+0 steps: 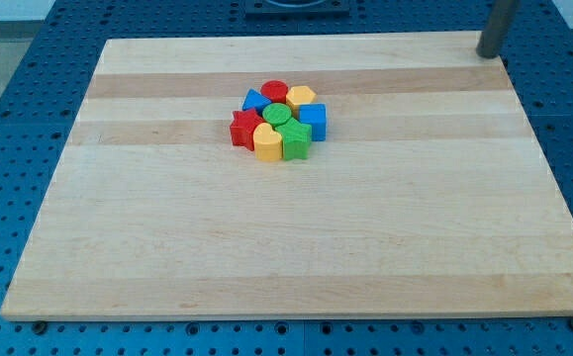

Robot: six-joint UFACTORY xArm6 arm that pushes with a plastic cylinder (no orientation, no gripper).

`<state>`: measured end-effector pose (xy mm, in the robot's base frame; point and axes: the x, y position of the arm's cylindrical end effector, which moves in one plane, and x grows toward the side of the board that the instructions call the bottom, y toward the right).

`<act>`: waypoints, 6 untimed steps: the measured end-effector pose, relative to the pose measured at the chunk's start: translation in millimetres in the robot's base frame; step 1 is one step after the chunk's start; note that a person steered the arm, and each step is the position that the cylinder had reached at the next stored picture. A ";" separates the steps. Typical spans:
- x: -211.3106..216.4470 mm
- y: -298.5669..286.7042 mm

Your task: Move your arm towards the bottom center of the board

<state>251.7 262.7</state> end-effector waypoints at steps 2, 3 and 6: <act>90.1 -28.1; 143.3 -63.2; 258.5 -210.7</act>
